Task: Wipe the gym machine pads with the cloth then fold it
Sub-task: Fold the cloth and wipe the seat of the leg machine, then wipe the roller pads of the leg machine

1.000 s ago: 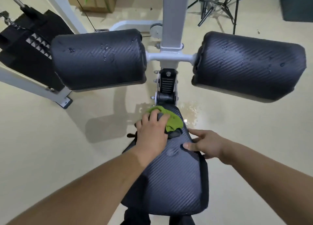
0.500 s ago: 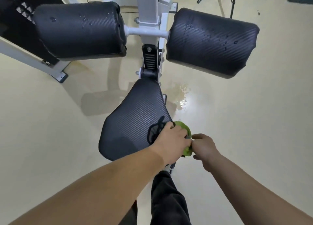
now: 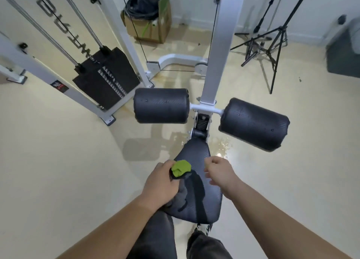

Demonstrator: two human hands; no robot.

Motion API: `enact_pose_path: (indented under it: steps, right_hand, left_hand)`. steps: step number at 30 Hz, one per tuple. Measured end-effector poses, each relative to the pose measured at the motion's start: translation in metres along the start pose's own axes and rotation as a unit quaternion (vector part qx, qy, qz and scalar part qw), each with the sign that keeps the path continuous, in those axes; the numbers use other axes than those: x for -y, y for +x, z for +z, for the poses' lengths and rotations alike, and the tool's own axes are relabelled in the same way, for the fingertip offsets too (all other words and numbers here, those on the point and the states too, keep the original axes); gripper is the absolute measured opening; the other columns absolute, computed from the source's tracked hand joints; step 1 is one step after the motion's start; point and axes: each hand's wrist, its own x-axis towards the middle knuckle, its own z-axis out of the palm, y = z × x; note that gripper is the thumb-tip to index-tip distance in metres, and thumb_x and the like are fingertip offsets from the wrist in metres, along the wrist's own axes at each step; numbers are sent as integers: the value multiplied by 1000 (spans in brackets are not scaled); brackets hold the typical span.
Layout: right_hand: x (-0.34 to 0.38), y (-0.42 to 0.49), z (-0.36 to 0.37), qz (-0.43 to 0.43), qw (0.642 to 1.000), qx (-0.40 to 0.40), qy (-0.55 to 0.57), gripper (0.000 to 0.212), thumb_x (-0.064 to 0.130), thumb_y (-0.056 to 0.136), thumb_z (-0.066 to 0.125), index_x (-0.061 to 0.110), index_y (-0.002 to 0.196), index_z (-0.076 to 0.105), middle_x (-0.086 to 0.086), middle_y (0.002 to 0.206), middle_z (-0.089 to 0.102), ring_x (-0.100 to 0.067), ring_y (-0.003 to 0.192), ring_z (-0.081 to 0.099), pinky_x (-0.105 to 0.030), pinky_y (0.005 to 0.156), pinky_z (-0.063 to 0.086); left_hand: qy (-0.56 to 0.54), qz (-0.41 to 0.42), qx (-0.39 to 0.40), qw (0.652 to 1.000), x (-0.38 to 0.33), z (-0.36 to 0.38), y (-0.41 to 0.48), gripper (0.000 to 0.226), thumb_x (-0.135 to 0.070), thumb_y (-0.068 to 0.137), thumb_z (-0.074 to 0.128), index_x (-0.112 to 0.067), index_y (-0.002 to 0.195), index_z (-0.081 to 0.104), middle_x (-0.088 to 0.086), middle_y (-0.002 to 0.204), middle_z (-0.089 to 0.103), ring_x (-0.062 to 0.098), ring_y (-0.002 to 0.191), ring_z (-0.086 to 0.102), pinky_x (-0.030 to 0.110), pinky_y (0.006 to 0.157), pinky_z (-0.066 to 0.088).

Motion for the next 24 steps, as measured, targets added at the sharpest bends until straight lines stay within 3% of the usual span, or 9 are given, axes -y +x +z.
enact_pose_path:
  steps: [3,6,9,11,13,15,18,21,24]
  right_hand:
    - [71,10,21,-52,998,-2,27,18,29,103,53,25,105,70,1,86,62,-21,74,52,-29,65,41]
    - [127,24,33,-95,995,-23,17,24,34,102,53,26,116,71,3,98,67,-19,82,58,-31,72,44]
    - [172,37,39,-94,993,-75,13,34,34,100,51,17,126,66,-1,102,69,-20,80,61,-33,73,48]
    - [197,43,41,-75,994,-83,3,42,30,103,48,18,143,55,-4,117,70,-19,85,63,-30,71,52]
    - [210,45,41,-60,996,-63,-33,46,22,105,44,16,150,50,-9,131,66,-20,93,61,-26,66,50]
    - [223,54,41,-51,996,-40,-62,47,7,101,40,15,146,52,-17,127,66,-20,88,58,-32,69,54]
    - [228,78,42,-28,997,8,-73,57,-8,89,35,16,136,56,-19,124,67,-23,93,57,-35,77,51]
    - [218,99,41,-18,997,39,-69,80,-8,80,36,31,147,54,-1,132,67,-24,119,60,-44,105,53]
    - [210,106,38,-20,995,69,-68,93,-1,73,37,45,154,43,5,141,61,-23,126,58,-31,98,51]
  left_hand:
    - [-118,-9,-79,990,-20,-57,27,31,-38,87,67,-43,117,60,-10,106,66,10,97,64,34,86,55]
    - [-176,-8,-114,978,-35,-99,53,30,-34,88,71,-41,115,61,-13,105,67,7,94,65,28,82,54]
    - [-215,-9,-121,969,-41,-140,79,28,-29,90,73,-36,115,62,-11,99,67,7,88,64,20,71,46]
    - [-210,-3,-142,967,-42,-171,97,31,-31,90,73,-37,118,62,-8,104,66,8,90,63,21,73,45]
    - [-186,29,-176,966,-43,-196,109,40,-31,89,73,-38,126,59,-9,113,60,7,96,58,23,80,44]
    - [-140,71,-207,966,-45,-221,130,55,-26,90,72,-37,140,52,-7,124,55,9,109,52,26,91,45]
    - [63,89,-194,975,-39,-230,171,70,-31,90,67,-31,154,38,2,138,49,26,124,43,42,95,51]
    - [187,32,-122,974,-29,-210,190,74,-37,88,63,-27,156,36,13,137,46,35,120,40,45,89,52]
    - [195,2,-173,965,-38,-185,193,63,-35,83,66,-21,142,50,16,123,51,36,110,47,45,82,53]
